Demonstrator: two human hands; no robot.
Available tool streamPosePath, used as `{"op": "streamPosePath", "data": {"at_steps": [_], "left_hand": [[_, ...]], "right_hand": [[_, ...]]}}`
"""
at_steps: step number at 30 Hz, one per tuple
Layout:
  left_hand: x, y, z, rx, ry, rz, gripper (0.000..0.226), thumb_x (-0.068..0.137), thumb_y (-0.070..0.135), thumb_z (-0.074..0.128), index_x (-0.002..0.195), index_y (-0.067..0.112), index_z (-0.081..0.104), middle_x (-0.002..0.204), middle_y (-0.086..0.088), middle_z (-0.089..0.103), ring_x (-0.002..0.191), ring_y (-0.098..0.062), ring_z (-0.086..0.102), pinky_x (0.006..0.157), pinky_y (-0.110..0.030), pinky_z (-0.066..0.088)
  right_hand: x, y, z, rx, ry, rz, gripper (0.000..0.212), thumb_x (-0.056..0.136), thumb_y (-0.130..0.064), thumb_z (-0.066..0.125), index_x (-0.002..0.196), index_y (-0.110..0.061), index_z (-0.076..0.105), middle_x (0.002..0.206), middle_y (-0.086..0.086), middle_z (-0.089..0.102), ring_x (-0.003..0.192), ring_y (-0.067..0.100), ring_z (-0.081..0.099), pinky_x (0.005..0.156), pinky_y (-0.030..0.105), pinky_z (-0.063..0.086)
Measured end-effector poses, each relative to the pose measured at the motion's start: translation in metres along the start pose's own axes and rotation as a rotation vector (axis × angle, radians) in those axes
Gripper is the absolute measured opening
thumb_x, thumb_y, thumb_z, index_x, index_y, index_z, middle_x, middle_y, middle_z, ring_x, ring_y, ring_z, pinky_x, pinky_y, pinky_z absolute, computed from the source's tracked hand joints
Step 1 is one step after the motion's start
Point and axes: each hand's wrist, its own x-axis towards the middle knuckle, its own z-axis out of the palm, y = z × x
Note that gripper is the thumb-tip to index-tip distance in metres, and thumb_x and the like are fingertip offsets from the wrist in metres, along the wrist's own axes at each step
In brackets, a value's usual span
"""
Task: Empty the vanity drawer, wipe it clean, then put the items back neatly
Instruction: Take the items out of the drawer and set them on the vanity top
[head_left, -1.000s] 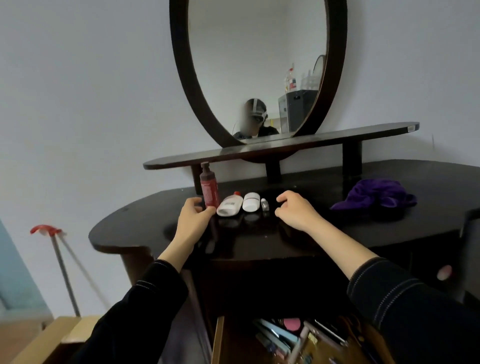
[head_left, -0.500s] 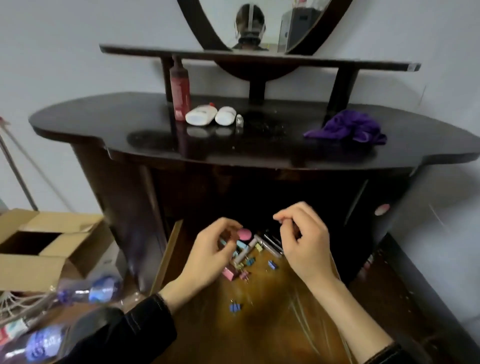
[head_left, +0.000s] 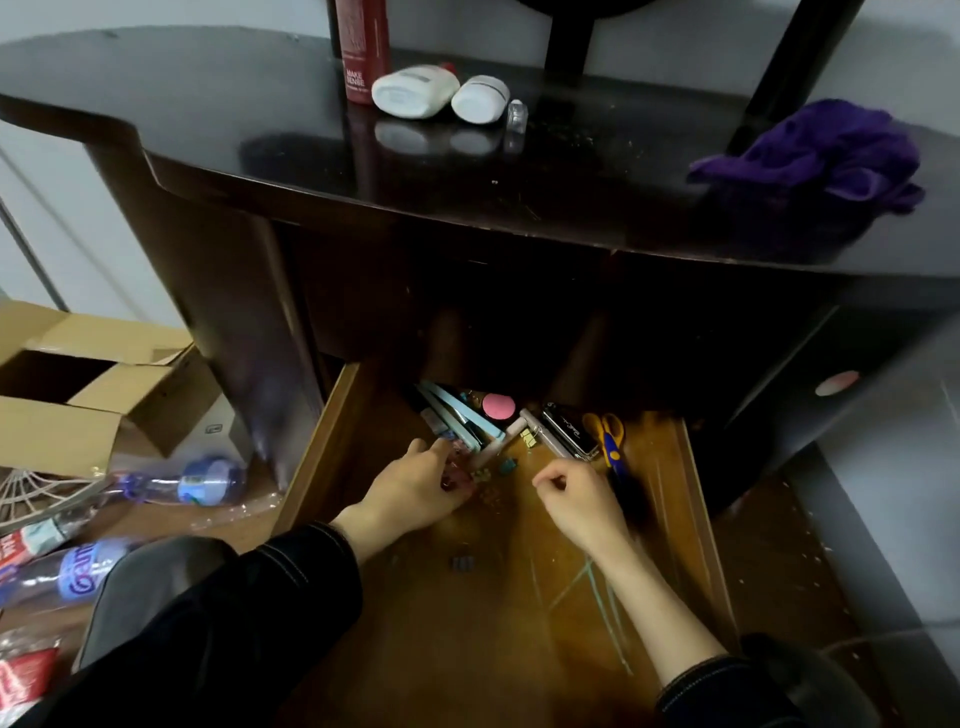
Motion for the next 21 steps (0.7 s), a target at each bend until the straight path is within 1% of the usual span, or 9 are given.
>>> {"op": "streamPosePath", "data": {"at_steps": [3,6,8,11,13,15,17,19,21], "left_hand": [[0.002,0.004,0.009,-0.066,0.023,-0.033,0.048,0.092,0.045,0.063,0.131,0.021,0.047,0.108,0.0,0.066,0.091,-0.021,0.067,0.075,-0.038,0.058],[0.003,0.009,0.009,-0.186,0.056,-0.058,0.028,0.093,0.025,0.063,0.119,0.018,0.055,0.099,0.001,0.068,0.082,-0.02,0.067,0.065,-0.038,0.059],[0.003,0.009,0.006,-0.239,0.094,-0.074,0.016,0.089,0.012,0.062,0.105,0.017,0.06,0.092,0.004,0.068,0.082,-0.02,0.067,0.066,-0.038,0.059],[0.002,0.009,-0.002,-0.295,0.136,-0.079,0.02,0.086,0.0,0.057,0.096,0.016,0.062,0.092,0.001,0.066,0.083,-0.021,0.065,0.068,-0.039,0.058],[0.001,0.01,-0.01,-0.349,0.175,-0.088,0.022,0.082,-0.001,0.055,0.096,0.015,0.062,0.091,-0.002,0.065,0.079,-0.022,0.064,0.062,-0.038,0.054],[0.0,0.011,-0.018,-0.446,0.229,-0.1,0.022,0.079,-0.001,0.052,0.089,0.016,0.063,0.083,-0.002,0.065,0.067,-0.018,0.062,0.05,-0.029,0.046],[-0.003,0.01,-0.025,-0.547,0.292,-0.117,0.023,0.079,-0.001,0.051,0.081,0.017,0.064,0.071,0.0,0.065,0.057,-0.011,0.058,0.044,-0.019,0.039],[-0.007,0.009,-0.03,-0.649,0.323,-0.133,0.026,0.081,-0.002,0.05,0.079,0.015,0.068,0.064,-0.005,0.065,0.056,-0.013,0.058,0.048,-0.021,0.042],[-0.01,0.009,-0.033,-0.732,0.336,-0.148,0.026,0.083,-0.004,0.049,0.079,0.009,0.071,0.061,-0.012,0.064,0.06,-0.018,0.06,0.063,-0.03,0.049]], "right_hand": [[0.002,0.006,0.003,-0.01,-0.015,0.027,0.015,0.1,-0.021,0.059,0.093,-0.031,0.068,0.083,-0.025,0.059,0.075,-0.009,0.053,0.057,0.009,0.038],[0.002,0.007,0.009,-0.004,-0.043,0.016,0.014,0.1,-0.023,0.058,0.099,-0.029,0.071,0.09,-0.02,0.065,0.079,-0.006,0.057,0.061,0.01,0.042],[0.0,0.004,0.012,0.022,-0.064,0.0,0.015,0.1,-0.024,0.058,0.101,-0.03,0.071,0.093,-0.02,0.067,0.084,-0.003,0.06,0.066,0.013,0.047],[-0.003,0.002,0.017,0.023,-0.1,-0.029,0.014,0.1,-0.025,0.058,0.102,-0.031,0.07,0.095,-0.019,0.067,0.088,0.0,0.062,0.068,0.014,0.047],[-0.006,0.001,0.02,0.04,-0.1,-0.035,0.015,0.1,-0.024,0.058,0.107,-0.029,0.07,0.1,-0.015,0.069,0.091,0.004,0.065,0.074,0.021,0.054],[-0.008,0.0,0.021,0.055,-0.077,-0.037,0.019,0.101,-0.023,0.058,0.118,-0.025,0.066,0.109,-0.009,0.07,0.097,0.009,0.067,0.08,0.027,0.058],[-0.009,-0.001,0.024,0.024,-0.068,-0.058,0.027,0.101,-0.025,0.058,0.128,-0.025,0.06,0.114,-0.009,0.067,0.098,0.008,0.065,0.08,0.024,0.056],[-0.01,-0.004,0.026,-0.046,-0.076,-0.096,0.032,0.101,-0.03,0.059,0.132,-0.028,0.055,0.114,-0.011,0.063,0.095,0.005,0.063,0.076,0.021,0.054],[-0.01,-0.008,0.029,-0.146,-0.075,-0.151,0.033,0.1,-0.035,0.059,0.132,-0.028,0.055,0.12,-0.011,0.057,0.1,0.007,0.062,0.079,0.026,0.056]]}}
